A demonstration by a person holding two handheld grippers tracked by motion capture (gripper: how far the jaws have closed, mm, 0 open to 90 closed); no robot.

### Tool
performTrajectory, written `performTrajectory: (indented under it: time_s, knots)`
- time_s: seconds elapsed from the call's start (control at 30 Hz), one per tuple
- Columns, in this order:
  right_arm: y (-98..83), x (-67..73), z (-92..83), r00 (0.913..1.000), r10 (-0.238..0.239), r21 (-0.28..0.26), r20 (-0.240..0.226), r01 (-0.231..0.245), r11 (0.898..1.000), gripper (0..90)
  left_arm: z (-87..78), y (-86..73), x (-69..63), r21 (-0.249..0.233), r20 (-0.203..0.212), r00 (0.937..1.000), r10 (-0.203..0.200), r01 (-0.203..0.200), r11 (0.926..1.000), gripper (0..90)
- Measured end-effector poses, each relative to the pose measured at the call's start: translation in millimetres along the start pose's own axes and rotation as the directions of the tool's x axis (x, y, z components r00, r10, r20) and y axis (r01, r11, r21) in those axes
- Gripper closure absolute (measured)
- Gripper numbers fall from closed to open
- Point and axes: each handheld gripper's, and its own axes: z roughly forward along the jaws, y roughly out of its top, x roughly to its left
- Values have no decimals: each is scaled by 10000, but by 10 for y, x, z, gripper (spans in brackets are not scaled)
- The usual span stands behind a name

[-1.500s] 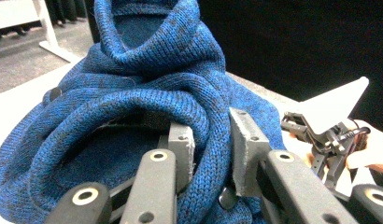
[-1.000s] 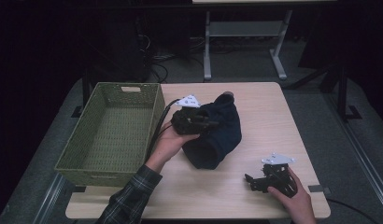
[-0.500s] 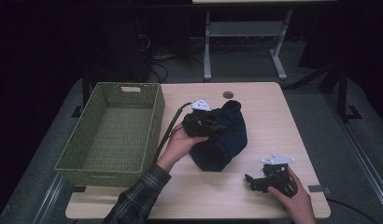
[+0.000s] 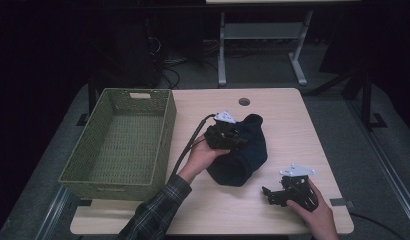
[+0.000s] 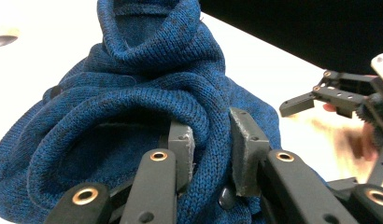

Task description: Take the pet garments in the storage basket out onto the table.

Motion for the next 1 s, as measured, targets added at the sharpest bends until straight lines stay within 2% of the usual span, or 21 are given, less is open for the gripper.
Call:
performTrajectory:
  time_s: [0.17,0.33,0.47,0.6,0.7,0.83,1.0]
  knots:
    - [0,-2,0,10000,-32,-17,-1,32,10000,0,126,-36,19,311,-16,9999,151,-150,9994,722]
    - [0,-1,2,10000,-33,-39,-22,32,10000,0,237,-79,22,491,-53,10000,29,-26,9988,720]
    - [0,0,0,10000,-37,-17,-16,37,10000,0,305,-104,27,612,-71,9998,160,-155,9980,715]
    - [-1,2,1,10000,0,-17,-37,0,10000,0,363,-130,23,666,-102,9999,77,-70,9978,692]
    - [0,2,1,10000,13,-10,-43,-13,10000,0,380,-141,18,739,-152,9997,171,-160,9971,659]
    - [0,1,-1,10000,-15,5,-28,15,10000,0,400,-150,13,732,-57,10000,74,-70,9973,611]
    - [-1,0,1,10000,-39,-5,-46,39,10000,0,389,-135,-5,641,-207,9996,178,-164,9978,478]
